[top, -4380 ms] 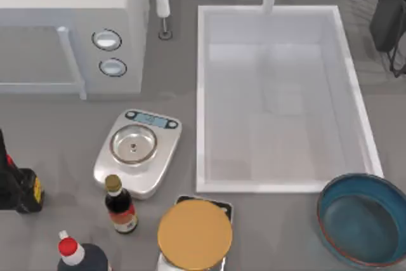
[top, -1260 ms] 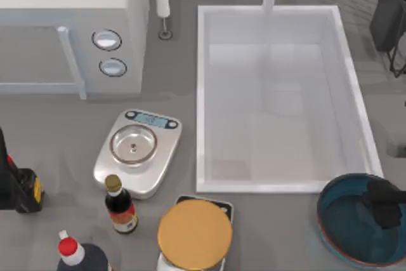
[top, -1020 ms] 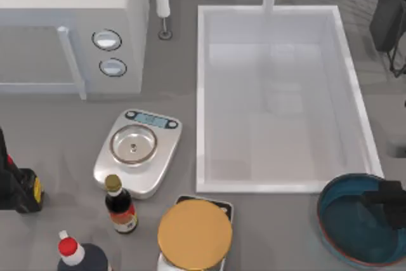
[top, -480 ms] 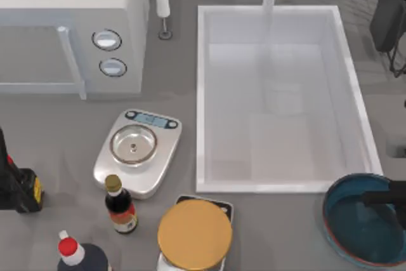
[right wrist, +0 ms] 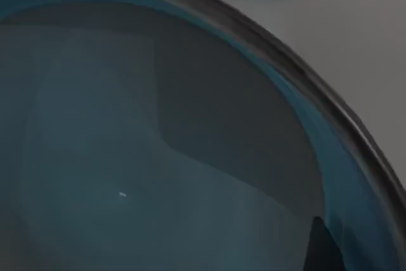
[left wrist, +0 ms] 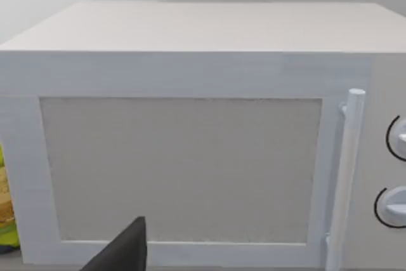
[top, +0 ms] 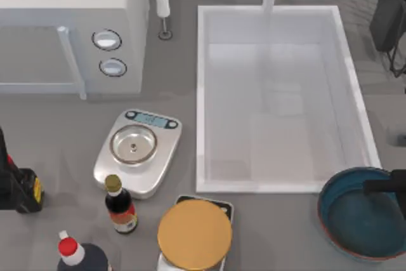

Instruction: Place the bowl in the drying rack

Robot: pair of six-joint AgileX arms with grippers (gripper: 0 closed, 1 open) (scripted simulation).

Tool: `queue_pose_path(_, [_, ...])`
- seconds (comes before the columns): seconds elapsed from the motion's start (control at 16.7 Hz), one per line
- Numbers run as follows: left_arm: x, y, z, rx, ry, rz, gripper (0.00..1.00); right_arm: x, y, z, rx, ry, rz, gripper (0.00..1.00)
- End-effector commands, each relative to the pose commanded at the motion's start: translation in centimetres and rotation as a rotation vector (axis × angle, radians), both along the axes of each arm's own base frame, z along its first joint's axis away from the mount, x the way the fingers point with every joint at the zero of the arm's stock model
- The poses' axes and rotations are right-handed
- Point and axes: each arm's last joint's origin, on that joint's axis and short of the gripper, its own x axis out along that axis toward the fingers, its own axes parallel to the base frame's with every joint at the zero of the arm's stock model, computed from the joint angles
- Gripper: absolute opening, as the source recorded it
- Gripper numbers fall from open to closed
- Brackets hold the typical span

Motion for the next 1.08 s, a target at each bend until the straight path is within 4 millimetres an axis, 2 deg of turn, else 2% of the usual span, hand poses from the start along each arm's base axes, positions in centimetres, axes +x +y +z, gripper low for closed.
queue_pose_path(0.12, [0.0, 0.0, 0.0, 0.000, 0.000, 0.000, 1.00, 0.9, 0.2, 2.3, 0.001, -0.002, -0.001, 0.00])
queue_pose_path(0.3, [0.0, 0.0, 0.0, 0.000, 0.000, 0.000, 1.00, 1.6, 0.4, 7.1, -0.005, 0.023, -0.003, 0.00])
queue_pose_path(0.54, [0.0, 0.0, 0.0, 0.000, 0.000, 0.000, 1.00, 0.7, 0.1, 13.9, -0.010, 0.045, -0.003, 0.00])
queue_pose_path(0.66, [0.0, 0.0, 0.0, 0.000, 0.000, 0.000, 1.00, -0.1, 0.0, 16.6, -0.005, 0.023, -0.002, 0.00])
queue_pose_path(0.84, [0.0, 0.0, 0.0, 0.000, 0.000, 0.000, 1.00, -0.8, -0.2, 18.4, 0.000, 0.002, -0.001, 0.00])
queue_pose_path(1.08, [0.0, 0.0, 0.0, 0.000, 0.000, 0.000, 1.00, -0.8, -0.1, 18.3, -0.001, 0.005, 0.002, 0.00])
